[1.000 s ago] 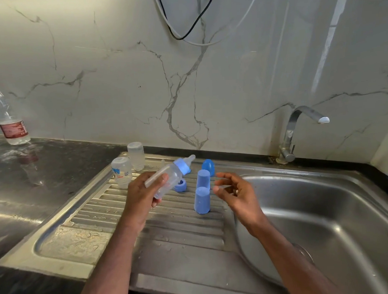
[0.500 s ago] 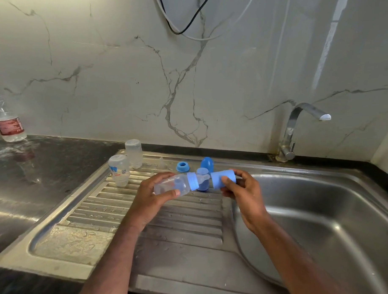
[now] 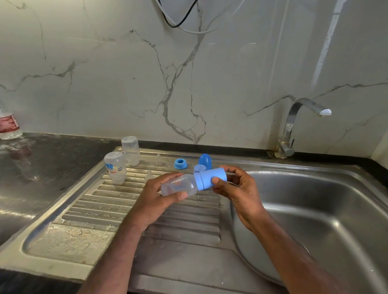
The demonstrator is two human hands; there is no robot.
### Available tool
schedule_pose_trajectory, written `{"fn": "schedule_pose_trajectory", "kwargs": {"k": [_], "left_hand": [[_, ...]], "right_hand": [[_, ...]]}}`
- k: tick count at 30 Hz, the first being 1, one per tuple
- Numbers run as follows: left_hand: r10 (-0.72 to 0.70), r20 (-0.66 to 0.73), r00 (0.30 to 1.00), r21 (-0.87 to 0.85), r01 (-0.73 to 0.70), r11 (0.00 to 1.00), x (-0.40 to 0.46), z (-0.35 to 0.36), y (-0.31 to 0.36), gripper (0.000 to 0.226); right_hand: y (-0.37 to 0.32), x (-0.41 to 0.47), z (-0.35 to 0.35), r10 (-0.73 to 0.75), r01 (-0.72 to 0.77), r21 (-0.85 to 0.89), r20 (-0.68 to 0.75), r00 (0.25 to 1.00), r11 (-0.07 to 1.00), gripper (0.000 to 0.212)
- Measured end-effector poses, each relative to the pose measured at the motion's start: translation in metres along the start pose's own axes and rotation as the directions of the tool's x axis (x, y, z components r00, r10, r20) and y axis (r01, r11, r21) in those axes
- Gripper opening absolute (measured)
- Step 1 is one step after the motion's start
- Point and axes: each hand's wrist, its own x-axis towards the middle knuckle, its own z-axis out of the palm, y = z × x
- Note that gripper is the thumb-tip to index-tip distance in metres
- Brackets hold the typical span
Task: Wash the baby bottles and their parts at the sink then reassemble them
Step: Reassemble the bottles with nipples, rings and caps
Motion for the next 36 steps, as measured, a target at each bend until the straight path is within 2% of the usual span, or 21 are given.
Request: {"fn": "schedule_pose_trajectory", "kwargs": {"k": [6, 14, 19, 23, 25, 28, 33, 34, 36], "left_hand": [[-0.03, 0.025, 0.999, -0.061, 0.031, 0.998, 0.002, 0.001, 0.002, 0.052], [-0.02, 0.045, 0.999, -0.132, 0.026, 0.991, 0.002, 0.007, 0.004, 0.065], [-0.027, 0.064, 0.998, -0.084, 0.033, 0.996, -0.003, 0.011, 0.004, 0.065], [-0.027, 0.024, 0.999, -0.07, 0.029, 0.997, -0.007, 0.01, 0.006, 0.065], [-0.009, -0.016, 1.0, -0.047, 0.008, 0.999, -0.01, 0.007, 0.01, 0.063], [-0.023, -0.027, 0.999, -0.017, 0.023, 1.0, -0.018, -0.009, 0.01, 0.067], [-0.091, -0.08, 0.993, 0.175, 0.104, 0.979, -0.038, -0.077, 0.0, 0.084], [-0.108, -0.113, 0.988, 0.212, 0.131, 0.968, -0.042, -0.093, -0.002, 0.08], [-0.12, -0.192, 0.974, 0.282, 0.172, 0.944, -0.051, -0.13, -0.004, 0.057]], "right_hand": [[-0.002, 0.001, 0.001, 0.012, -0.012, -0.008, 0.011, 1.0, 1.0, 0.039], [-0.005, 0.002, -0.003, 0.006, -0.005, -0.016, 0.026, 1.0, 1.0, 0.042], [-0.008, -0.005, 0.006, -0.059, 0.062, -0.075, 0.042, 0.997, 0.995, 0.049], [-0.01, -0.01, 0.021, -0.118, 0.133, -0.114, 0.132, 0.984, 0.985, 0.072], [-0.008, -0.011, 0.029, -0.098, 0.115, -0.109, 0.151, 0.984, 0.987, 0.076], [-0.01, -0.009, 0.047, -0.045, 0.07, -0.145, 0.168, 0.985, 0.987, 0.06], [-0.015, -0.003, 0.109, -0.039, 0.125, -0.284, 0.29, 0.956, 0.951, 0.051], [-0.016, -0.002, 0.122, -0.039, 0.14, -0.303, 0.317, 0.948, 0.942, 0.051], [-0.02, 0.0, 0.153, -0.042, 0.176, -0.334, 0.373, 0.927, 0.926, 0.055]]}}
